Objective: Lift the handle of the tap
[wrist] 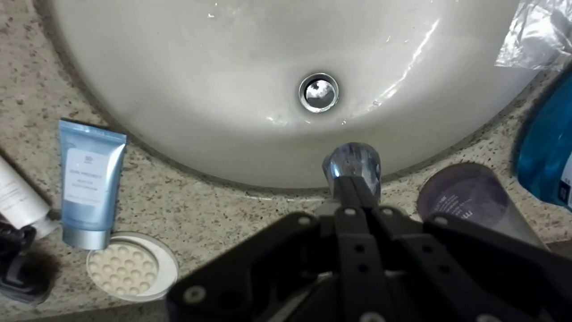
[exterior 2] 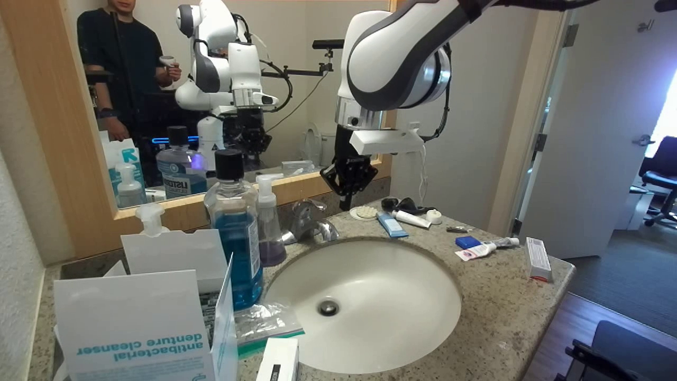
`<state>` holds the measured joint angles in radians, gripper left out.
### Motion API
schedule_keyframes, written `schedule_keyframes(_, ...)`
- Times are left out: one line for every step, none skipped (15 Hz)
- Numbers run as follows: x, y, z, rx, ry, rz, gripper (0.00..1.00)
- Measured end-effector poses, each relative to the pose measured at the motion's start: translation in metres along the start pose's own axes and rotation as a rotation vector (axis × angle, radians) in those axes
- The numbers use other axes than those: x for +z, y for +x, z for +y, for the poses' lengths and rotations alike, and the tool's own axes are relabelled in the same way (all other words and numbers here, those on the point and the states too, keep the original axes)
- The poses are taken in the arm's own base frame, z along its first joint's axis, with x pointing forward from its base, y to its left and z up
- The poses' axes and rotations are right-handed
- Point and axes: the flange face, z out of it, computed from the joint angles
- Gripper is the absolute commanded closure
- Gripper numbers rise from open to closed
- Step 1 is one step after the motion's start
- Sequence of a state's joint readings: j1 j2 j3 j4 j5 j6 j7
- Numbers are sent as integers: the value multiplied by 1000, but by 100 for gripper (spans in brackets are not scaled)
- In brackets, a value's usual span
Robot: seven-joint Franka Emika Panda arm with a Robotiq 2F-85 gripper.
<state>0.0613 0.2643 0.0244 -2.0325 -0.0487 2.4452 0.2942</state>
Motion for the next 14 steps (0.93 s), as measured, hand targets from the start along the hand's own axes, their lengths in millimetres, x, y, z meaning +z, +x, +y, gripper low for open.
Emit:
schedule_keyframes(3, 1, 0, 0, 2, 10, 100)
schedule_keyframes(6, 2, 0, -1, 4, 17, 100)
schedule_keyframes(8, 3, -1, -3, 6, 25, 100)
schedule_keyframes(11, 3, -2, -5, 8, 32, 100)
schedule_keyframes(13, 4, -3, -6, 10, 37, 100)
schedule_keyframes(16, 4, -5, -9, 13, 43, 100)
schedule_keyframes(19, 4, -8, -13, 16, 49, 100)
schedule_keyframes(21, 3, -11, -19, 18, 54, 100)
schedule_keyframes(22, 3, -15, -28, 19, 59, 100)
schedule_keyframes(23, 2, -20, -41, 19, 66, 100)
schedule_keyframes(24, 1, -24, -54, 17, 73, 100)
schedule_keyframes(25, 0, -28, -65, 13, 78, 100)
schedule_keyframes(25, -1, -31, -78, 6, 82, 100)
schedule_keyframes(25, -1, -33, -90, -2, 86, 100)
